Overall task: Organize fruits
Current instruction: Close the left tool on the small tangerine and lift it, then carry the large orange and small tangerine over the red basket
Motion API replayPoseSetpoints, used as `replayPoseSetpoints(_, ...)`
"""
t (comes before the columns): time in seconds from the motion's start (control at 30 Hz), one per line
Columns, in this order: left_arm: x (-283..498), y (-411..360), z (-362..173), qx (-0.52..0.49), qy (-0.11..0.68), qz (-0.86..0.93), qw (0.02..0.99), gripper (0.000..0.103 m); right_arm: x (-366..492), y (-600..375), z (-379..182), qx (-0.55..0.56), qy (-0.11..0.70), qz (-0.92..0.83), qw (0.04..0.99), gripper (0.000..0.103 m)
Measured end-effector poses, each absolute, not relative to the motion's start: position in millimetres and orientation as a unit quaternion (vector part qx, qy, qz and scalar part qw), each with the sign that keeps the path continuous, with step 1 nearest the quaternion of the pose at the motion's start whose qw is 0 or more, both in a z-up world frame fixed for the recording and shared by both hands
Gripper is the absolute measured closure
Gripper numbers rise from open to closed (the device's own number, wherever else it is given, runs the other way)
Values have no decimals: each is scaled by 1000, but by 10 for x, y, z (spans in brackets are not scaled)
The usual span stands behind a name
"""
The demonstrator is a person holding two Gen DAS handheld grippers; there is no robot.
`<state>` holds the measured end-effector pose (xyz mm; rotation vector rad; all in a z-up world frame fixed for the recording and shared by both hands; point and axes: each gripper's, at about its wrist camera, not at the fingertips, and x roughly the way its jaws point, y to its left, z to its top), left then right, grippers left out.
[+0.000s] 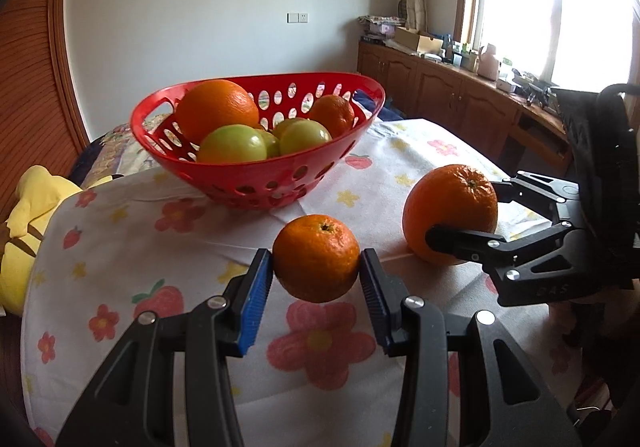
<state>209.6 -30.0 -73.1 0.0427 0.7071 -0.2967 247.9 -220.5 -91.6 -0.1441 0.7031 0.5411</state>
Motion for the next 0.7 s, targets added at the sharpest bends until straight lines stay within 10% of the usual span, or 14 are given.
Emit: replayPoseSetpoints(0.7,2120,-174,-161,10,276,-152,949,60,2453,-2279,-421,-61,303,280,909,19)
